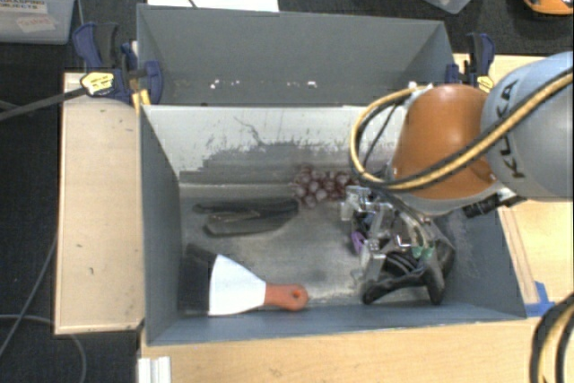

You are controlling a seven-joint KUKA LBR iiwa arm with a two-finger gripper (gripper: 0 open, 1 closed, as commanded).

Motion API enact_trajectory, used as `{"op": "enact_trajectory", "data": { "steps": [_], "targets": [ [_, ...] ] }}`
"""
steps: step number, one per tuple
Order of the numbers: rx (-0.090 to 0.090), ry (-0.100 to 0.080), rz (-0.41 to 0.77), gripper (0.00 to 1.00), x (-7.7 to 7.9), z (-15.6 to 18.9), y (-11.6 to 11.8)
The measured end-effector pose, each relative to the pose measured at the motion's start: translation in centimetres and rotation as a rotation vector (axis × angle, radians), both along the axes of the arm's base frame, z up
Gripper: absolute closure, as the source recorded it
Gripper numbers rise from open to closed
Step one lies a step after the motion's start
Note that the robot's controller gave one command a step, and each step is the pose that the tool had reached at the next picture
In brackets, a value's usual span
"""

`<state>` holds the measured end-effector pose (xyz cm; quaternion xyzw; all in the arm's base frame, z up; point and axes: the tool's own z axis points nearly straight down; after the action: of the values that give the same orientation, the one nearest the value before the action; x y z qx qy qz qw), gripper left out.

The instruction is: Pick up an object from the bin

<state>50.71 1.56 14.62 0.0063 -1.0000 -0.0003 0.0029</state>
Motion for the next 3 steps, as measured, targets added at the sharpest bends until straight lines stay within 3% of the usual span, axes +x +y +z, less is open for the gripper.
{"op": "enact_trajectory", "data": {
  "steps": [1,2,3],
  "targets": [
    [0.000,-0.008,-0.001,0.00,0.2,0.4,0.0],
    [0.006,-0.013,0.303,0.00,3.8,-6.4,-11.4],
    [0.003,-0.011,0.477,0.00,-2.3,-1.3,-8.1]
  ]
}}
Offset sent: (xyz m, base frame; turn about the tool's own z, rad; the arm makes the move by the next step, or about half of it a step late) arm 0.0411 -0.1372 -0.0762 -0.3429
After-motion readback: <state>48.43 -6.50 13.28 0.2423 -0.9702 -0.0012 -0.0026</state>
